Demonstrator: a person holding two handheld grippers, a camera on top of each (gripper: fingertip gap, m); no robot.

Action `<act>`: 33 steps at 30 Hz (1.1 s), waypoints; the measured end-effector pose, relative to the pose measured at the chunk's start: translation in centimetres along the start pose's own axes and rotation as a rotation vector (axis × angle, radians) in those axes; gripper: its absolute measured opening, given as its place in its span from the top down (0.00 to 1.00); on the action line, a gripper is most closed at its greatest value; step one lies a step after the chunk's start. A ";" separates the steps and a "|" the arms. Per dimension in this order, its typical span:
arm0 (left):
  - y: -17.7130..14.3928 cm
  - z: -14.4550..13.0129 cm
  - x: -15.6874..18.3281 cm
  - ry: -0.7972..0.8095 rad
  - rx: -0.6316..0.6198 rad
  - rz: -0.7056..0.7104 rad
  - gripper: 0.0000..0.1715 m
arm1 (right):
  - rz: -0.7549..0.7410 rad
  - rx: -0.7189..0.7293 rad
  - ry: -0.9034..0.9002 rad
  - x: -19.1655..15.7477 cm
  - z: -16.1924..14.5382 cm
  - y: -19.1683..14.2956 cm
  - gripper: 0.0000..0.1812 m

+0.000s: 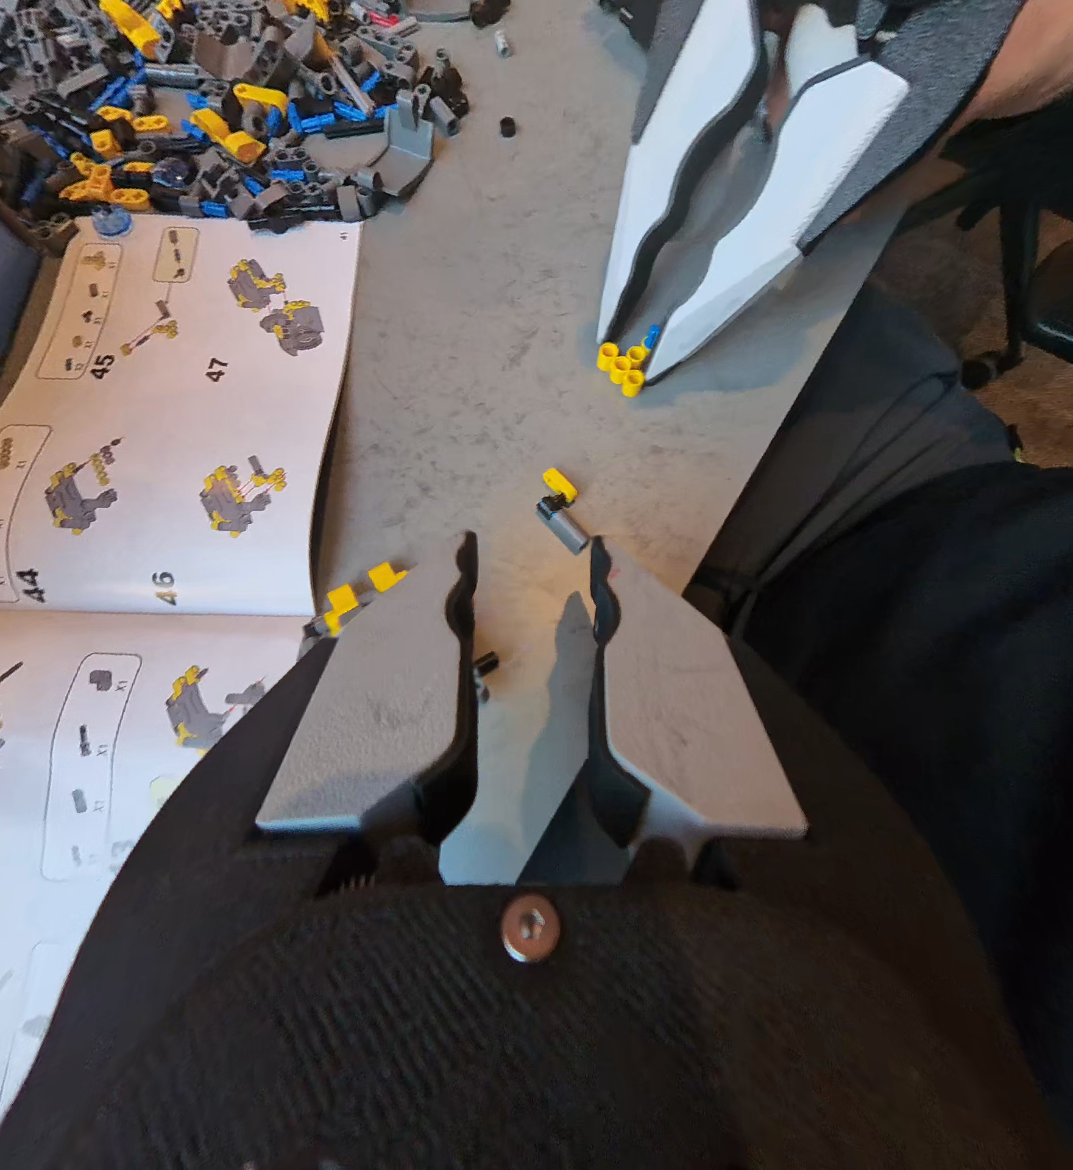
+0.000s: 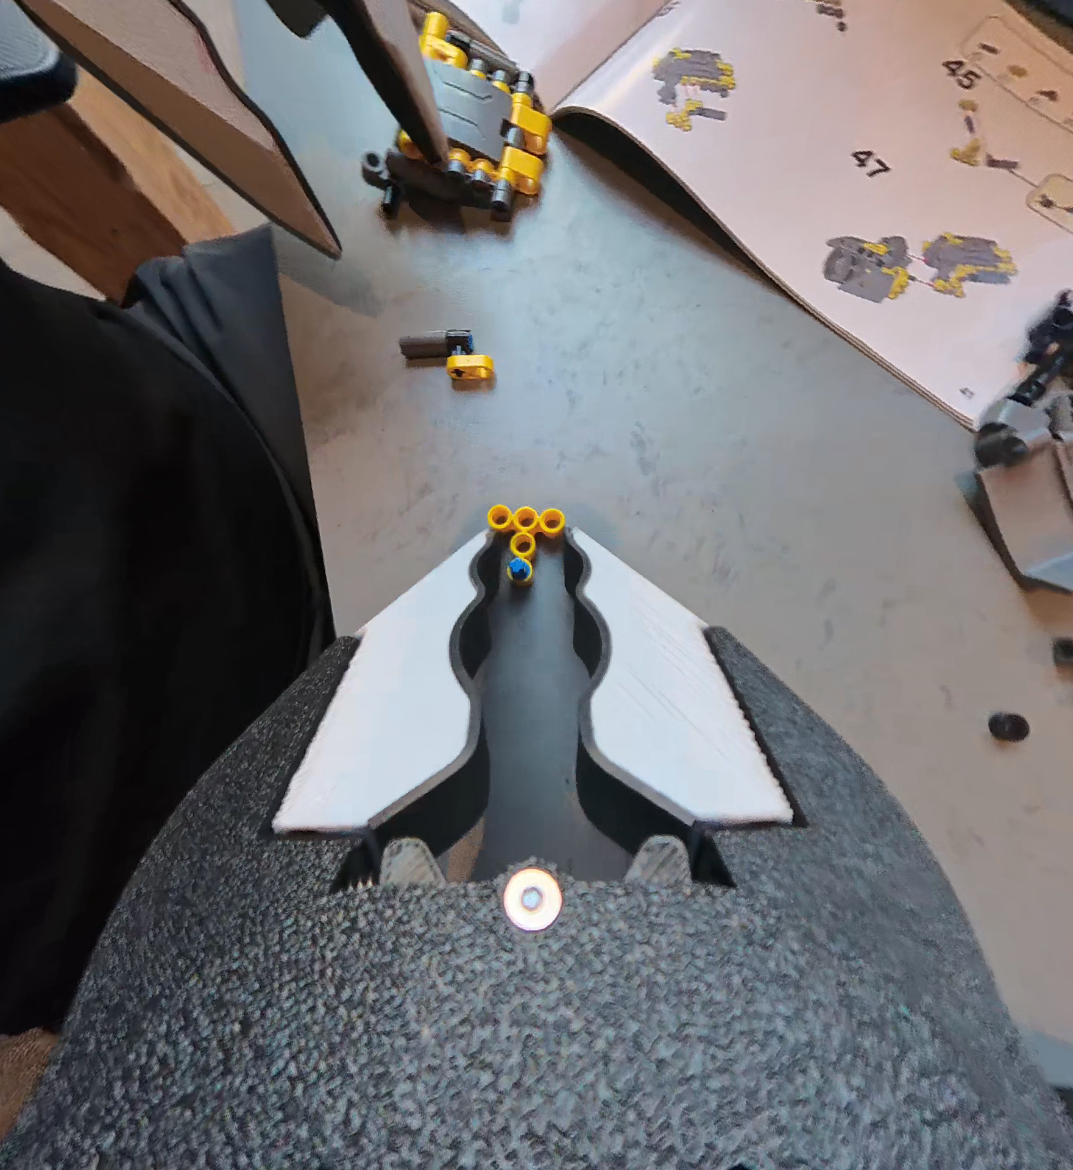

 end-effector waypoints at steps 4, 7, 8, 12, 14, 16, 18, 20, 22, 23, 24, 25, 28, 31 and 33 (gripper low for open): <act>0.8 -0.2 1.0 0.020 -0.024 -0.016 0.81 | 0.013 -0.025 -0.010 -0.3 0.6 0.6 0.88; 1.4 -0.5 1.7 0.029 -0.038 -0.026 0.81 | -0.004 -0.020 -0.034 -0.8 0.7 0.7 0.87; 1.5 -0.6 1.9 0.032 -0.039 -0.027 0.81 | -0.018 -0.019 -0.037 -0.9 0.7 0.6 0.87; 1.7 -0.7 2.6 0.031 -0.014 -0.044 0.83 | -0.094 0.018 -0.009 -0.9 0.6 -0.8 0.85; 1.6 -0.9 2.5 0.040 -0.010 -0.026 0.83 | -0.126 0.026 0.021 -0.9 0.4 -1.3 0.84; 1.6 -1.1 2.4 0.043 -0.001 -0.011 0.83 | -0.139 0.029 0.049 -0.8 0.1 -1.5 0.84; 1.6 -1.2 2.5 0.030 0.003 -0.016 0.83 | -0.134 0.026 0.069 -0.9 -0.3 -1.3 0.84; 1.8 -1.4 2.4 0.031 -0.003 -0.011 0.83 | -0.119 0.024 0.081 -0.9 -0.4 -0.8 0.84; 2.0 -1.5 2.4 0.038 -0.022 -0.002 0.83 | -0.100 0.030 0.086 -1.1 -0.3 -0.3 0.84; 2.1 -1.4 2.3 0.042 -0.025 0.003 0.84 | -0.087 0.039 0.090 -1.3 -0.2 0.0 0.84; 2.2 -1.4 2.3 0.045 -0.028 0.007 0.84 | -0.072 0.048 0.096 -1.5 -0.1 0.2 0.84; 2.2 -1.3 2.2 0.046 -0.033 0.012 0.84 | -0.062 0.051 0.098 -1.7 0.0 0.4 0.85; 2.4 -1.0 1.7 0.016 -0.050 0.023 0.85 | -0.067 0.038 0.081 -1.9 0.2 0.6 0.85; 2.6 -0.8 1.6 0.032 -0.070 0.040 0.87 | -0.072 0.023 0.068 -2.2 0.2 0.6 0.85; 2.8 -0.7 1.7 0.061 -0.091 0.061 0.88 | -0.083 0.016 0.055 -2.2 0.2 0.5 0.85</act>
Point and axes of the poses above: each gripper's, where its closed fingertips meet, y out along the fingers, z out of its top, x = y × z across the jaws, the point moved 7 cm from there along -y, back along the fingers, and after that the axes turned 10 degrees about x, right-handed, at the moved point
